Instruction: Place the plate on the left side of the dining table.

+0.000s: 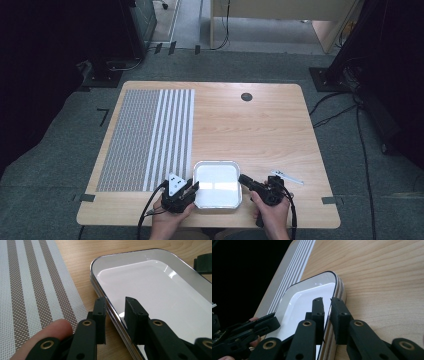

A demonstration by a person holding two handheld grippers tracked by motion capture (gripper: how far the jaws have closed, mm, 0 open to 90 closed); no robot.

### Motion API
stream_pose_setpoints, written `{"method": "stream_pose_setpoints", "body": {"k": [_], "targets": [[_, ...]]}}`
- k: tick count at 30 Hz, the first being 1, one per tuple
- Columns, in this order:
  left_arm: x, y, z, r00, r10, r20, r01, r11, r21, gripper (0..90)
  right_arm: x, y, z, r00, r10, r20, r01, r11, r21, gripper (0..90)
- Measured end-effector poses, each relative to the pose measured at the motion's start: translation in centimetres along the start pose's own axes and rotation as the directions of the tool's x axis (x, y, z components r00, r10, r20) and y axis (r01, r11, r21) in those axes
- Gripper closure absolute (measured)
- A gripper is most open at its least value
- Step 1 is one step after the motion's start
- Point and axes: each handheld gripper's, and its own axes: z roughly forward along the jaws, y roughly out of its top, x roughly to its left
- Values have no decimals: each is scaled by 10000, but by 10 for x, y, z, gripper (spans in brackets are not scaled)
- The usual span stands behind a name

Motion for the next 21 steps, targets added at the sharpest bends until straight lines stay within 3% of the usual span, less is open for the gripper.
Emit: {"method": "stream_pose_setpoints", "body": {"k": [8,13,17,19,20,21], "targets": [[0,0,1,10000,18,-12,-18,10000,35,716,5,1,-5,9997,-150,-211,143,9995,-293,825],[0,0,0,10000,41,-12,-41,10000,-23,716,5,-3,-1,9993,-247,275,247,9997,-23,824],[-1,-1,1,9999,94,-43,-94,9999,44,713,9,-5,-1,9985,-416,355,418,9991,-56,802],[-1,-1,1,9999,109,-26,-109,9999,40,705,15,-8,-1,9912,-1065,783,1080,9940,-155,803],[-1,-1,1,9999,117,-14,-117,9999,39,698,20,-10,-1,9801,-1590,1190,1622,9866,-175,815],[-1,-1,1,9999,129,1,-129,9999,42,696,25,-13,0,9619,-2165,1668,2220,9749,-149,839]]}}
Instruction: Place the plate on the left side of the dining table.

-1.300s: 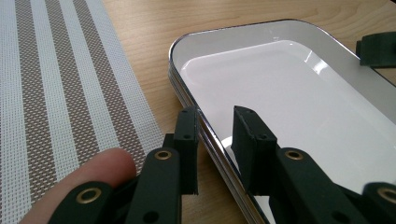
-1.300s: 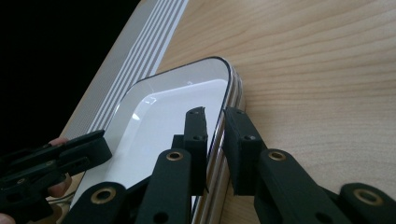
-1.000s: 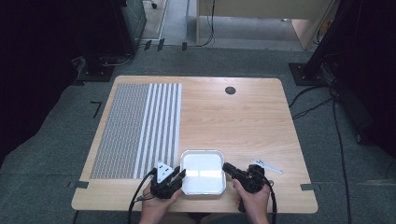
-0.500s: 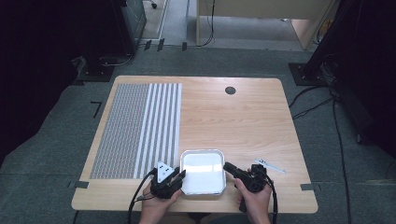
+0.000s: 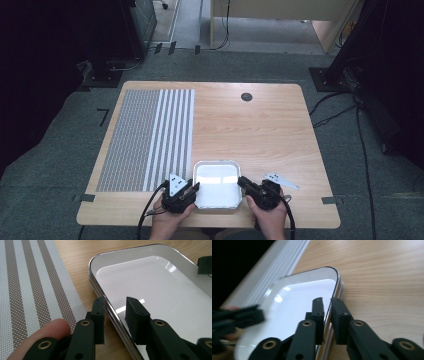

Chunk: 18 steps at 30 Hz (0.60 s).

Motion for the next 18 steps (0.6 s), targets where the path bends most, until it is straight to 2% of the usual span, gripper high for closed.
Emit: {"method": "stream_pose_setpoints", "body": {"k": [2,3,7,8,11,13,16,18], "targets": [[0,0,0,10000,8,29,-8,10000,-2,687,8,-2,-1,9962,-574,652,580,9983,-81,871],[0,0,0,10000,12,22,-12,10000,-9,683,10,-3,-1,9954,-562,773,574,9983,-127,877],[0,0,0,10000,24,4,-24,10000,-23,676,7,-3,-1,9981,17,608,-1,9997,-253,894],[0,0,-1,10000,30,8,-30,10000,-31,674,6,-2,-3,9981,83,607,-57,9991,-420,900],[0,0,-1,10000,33,-5,-33,10000,-51,672,9,0,-7,9998,87,196,-73,9976,-692,900],[0,0,-1,10000,28,8,-28,10000,-67,670,11,1,-7,10000,31,64,-28,9984,-572,900],[1,1,-2,10000,-8,24,8,10000,-99,671,7,-1,-5,9991,195,389,-175,9985,-519,898],[2,1,-2,10000,-10,21,10,9999,-142,675,0,-1,-4,9977,653,197,-642,9967,-487,858]]}}
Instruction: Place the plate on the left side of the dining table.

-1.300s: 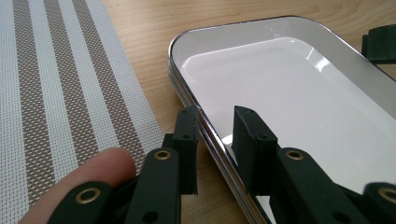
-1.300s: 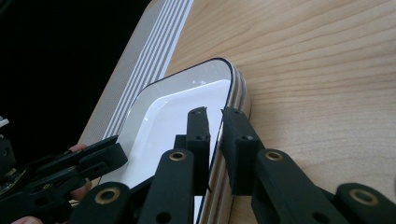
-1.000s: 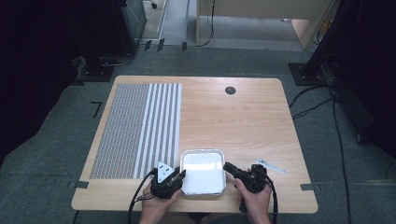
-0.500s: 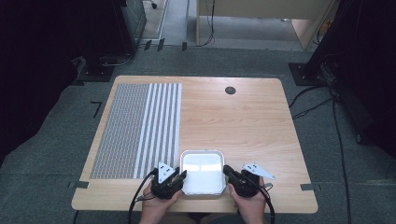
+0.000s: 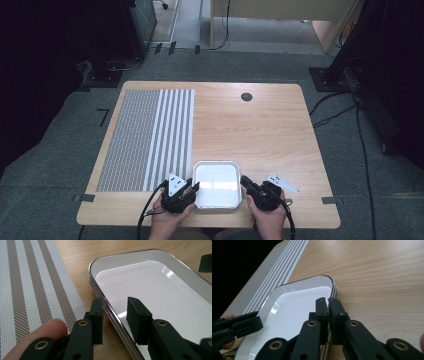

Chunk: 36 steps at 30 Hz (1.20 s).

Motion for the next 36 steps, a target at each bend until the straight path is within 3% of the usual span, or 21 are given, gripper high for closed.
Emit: {"method": "stream_pose_setpoints", "body": {"k": [3,7,13,16,19,22,26,31,36], "targets": [[-1,-1,1,10000,80,-48,-80,10000,29,680,-6,0,4,9972,559,-487,-535,9973,496,846],[-1,-1,2,9999,94,-45,-94,9999,131,682,-11,2,4,9919,1039,-734,-993,9930,639,860],[-1,-1,2,9999,103,-61,-102,9998,163,683,-16,5,2,9733,1875,-1326,-1791,9811,726,861],[-2,-2,2,9998,126,-131,-124,9998,153,686,-15,6,-1,9686,2003,-1470,-1923,9790,671,857],[-2,-1,2,9998,139,-155,-138,9999,96,694,-9,4,-2,9812,1514,-1196,-1450,9876,601,829],[-2,-2,2,9997,157,-180,-155,9998,110,694,1,0,0,9960,621,-637,-577,9959,690,776],[-3,-2,2,9996,202,-191,-200,9998,98,690,14,-4,0,9990,-425,165,412,9964,741,806],[-4,-2,2,9996,273,48,-274,9996,59,666,17,-1,1,9964,-288,793,220,9962,846,856],[-4,-3,3,9997,255,-1,-255,9996,132,613,18,0,-2,9940,109,1086,-203,9961,860,869]]}}
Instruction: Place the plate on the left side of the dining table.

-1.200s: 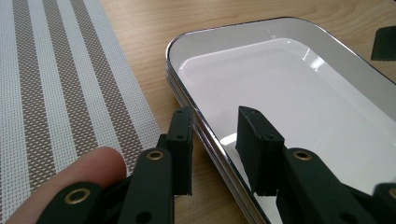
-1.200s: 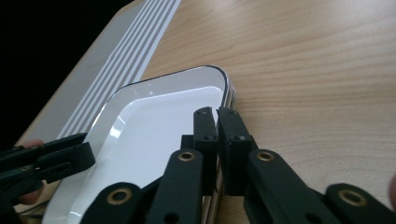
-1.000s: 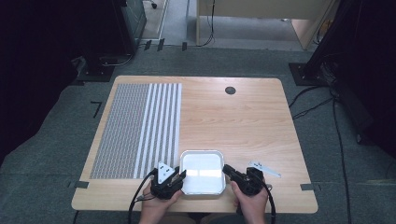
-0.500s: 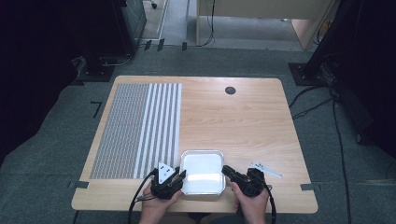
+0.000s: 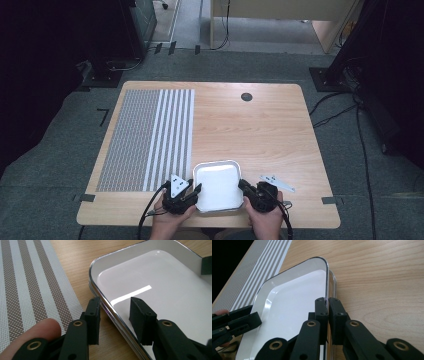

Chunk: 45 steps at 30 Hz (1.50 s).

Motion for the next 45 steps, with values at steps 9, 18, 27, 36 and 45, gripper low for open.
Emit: {"method": "stream_pose_setpoints", "body": {"k": [9,18,27,36,45], "targets": [[1,1,-1,9998,-132,177,137,9996,-265,528,-7,7,-9,9959,891,-169,-894,9958,-204,867],[-3,1,-1,9991,-52,423,69,9992,-389,503,-10,5,-17,9935,1129,-121,-1135,9919,-576,867],[-5,7,6,9998,-40,176,43,9998,-177,551,-12,-5,-20,9935,1138,-29,-1138,9922,-515,862],[-9,9,18,9994,53,352,-56,9999,86,517,-18,-9,-30,9888,1494,42,-1490,9875,-520,852],[-11,8,16,9962,76,868,-71,10000,-63,443,-20,-5,-40,9855,1693,140,-1668,9802,-1067,856]]}}
